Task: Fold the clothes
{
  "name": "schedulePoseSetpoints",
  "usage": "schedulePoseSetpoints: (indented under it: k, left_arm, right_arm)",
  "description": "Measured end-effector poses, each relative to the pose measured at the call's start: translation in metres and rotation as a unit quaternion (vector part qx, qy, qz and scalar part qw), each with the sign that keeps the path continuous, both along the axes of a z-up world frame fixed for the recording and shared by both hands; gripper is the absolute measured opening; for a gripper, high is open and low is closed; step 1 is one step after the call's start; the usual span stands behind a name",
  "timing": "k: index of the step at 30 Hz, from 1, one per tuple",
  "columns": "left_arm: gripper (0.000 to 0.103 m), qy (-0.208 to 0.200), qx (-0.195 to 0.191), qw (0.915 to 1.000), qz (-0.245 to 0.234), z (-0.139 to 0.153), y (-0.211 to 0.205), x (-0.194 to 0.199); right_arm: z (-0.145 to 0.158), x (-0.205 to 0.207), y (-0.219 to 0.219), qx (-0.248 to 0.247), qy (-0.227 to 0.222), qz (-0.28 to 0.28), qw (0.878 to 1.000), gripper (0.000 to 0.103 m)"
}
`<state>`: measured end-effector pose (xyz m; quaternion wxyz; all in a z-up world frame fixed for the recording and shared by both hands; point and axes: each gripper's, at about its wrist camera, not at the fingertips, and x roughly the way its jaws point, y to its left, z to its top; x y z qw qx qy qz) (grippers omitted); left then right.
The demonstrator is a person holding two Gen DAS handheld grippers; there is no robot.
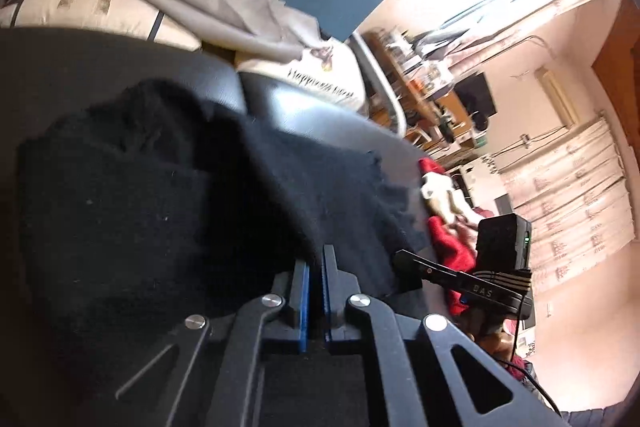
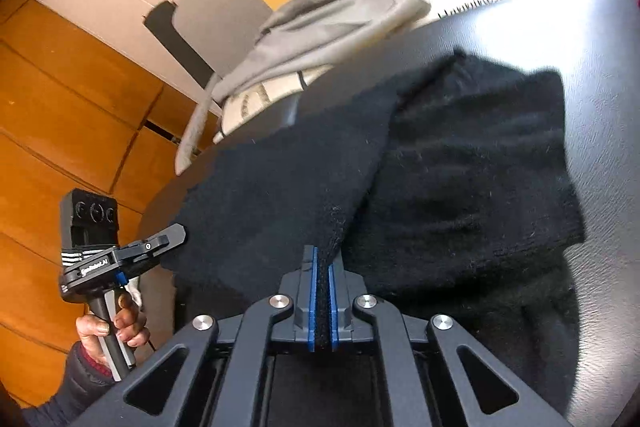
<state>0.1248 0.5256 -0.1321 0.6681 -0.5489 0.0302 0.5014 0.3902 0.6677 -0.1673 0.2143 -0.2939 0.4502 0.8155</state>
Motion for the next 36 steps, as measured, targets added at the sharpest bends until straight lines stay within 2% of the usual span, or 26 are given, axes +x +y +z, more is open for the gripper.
schedulePoseSetpoints:
  k: [3,5,7,9,10,14,16,17,21,24,26,29,30,31,32,33,36]
  left_arm:
    - [0.003,0.000,0.008,1.0000,-0.004,0.006,-0.010,-0.001]
    - [0.003,0.005,-0.002,1.0000,-0.002,0.000,-0.016,-0.002]
    - [0.003,0.001,-0.015,0.9999,-0.006,-0.011,-0.020,-0.001]
    - [0.003,0.020,-0.032,0.9993,-0.008,-0.021,-0.021,0.005]
    - [0.003,0.016,-0.038,0.9991,-0.013,-0.028,-0.021,0.007]
    - [0.006,0.038,-0.057,0.9976,-0.010,-0.036,-0.024,0.010]
    - [0.008,0.040,-0.044,0.9982,-0.009,-0.028,-0.033,0.008]
    - [0.008,0.048,-0.036,0.9982,-0.003,-0.022,-0.037,0.007]
    - [0.013,0.041,0.020,0.9989,0.014,0.008,-0.042,0.000]
    - [0.013,0.051,0.026,0.9983,0.005,0.013,-0.024,0.008]
    - [0.013,0.072,0.009,0.9973,0.000,0.004,-0.008,0.018]
    - [0.013,0.113,-0.039,0.9928,-0.002,-0.017,0.010,0.029]
    - [0.013,0.116,-0.044,0.9923,-0.001,-0.025,0.011,0.031]
    - [0.013,0.115,-0.046,0.9923,0.001,-0.033,0.010,0.032]
    - [0.013,0.096,-0.045,0.9943,0.010,-0.038,0.008,0.027]
    - [0.013,0.070,-0.043,0.9963,0.022,-0.042,0.004,0.022]
    - [0.007,0.037,-0.041,0.9976,0.042,-0.050,0.001,0.013]
  right_arm:
    - [0.012,0.008,-0.003,0.005,0.014,0.003,1.000,0.005]
    - [0.013,0.012,-0.006,0.008,0.008,0.004,1.000,0.005]
    - [0.001,0.013,-0.005,0.000,-0.009,-0.001,1.000,0.005]
    - [-0.016,0.013,-0.002,-0.017,-0.024,-0.007,1.000,0.005]
    - [-0.023,0.013,-0.001,-0.022,-0.026,-0.008,0.999,0.005]
    - [-0.029,0.020,0.001,-0.042,-0.005,-0.019,0.999,0.007]
    - [-0.019,0.025,0.002,-0.027,-0.009,-0.032,0.999,0.016]
    - [-0.010,0.027,0.000,-0.003,-0.015,-0.040,0.999,0.020]
    - [0.028,0.024,-0.011,0.068,0.009,-0.021,0.997,0.021]
    - [0.032,0.002,-0.018,0.073,0.007,0.015,0.997,0.021]
    - [0.025,-0.017,-0.020,0.086,-0.029,0.023,0.996,0.021]
    - [0.001,-0.028,-0.009,0.066,-0.081,0.012,0.994,0.021]
    - [-0.009,-0.026,-0.005,0.059,-0.090,0.000,0.994,0.012]
    - [-0.017,-0.023,-0.001,0.051,-0.094,-0.010,0.994,0.010]
    - [-0.020,-0.018,0.002,0.039,-0.079,-0.018,0.996,0.008]
    - [-0.024,-0.012,0.004,0.027,-0.064,-0.026,0.997,0.002]
    - [-0.033,0.003,0.012,-0.007,-0.021,-0.048,0.999,0.000]
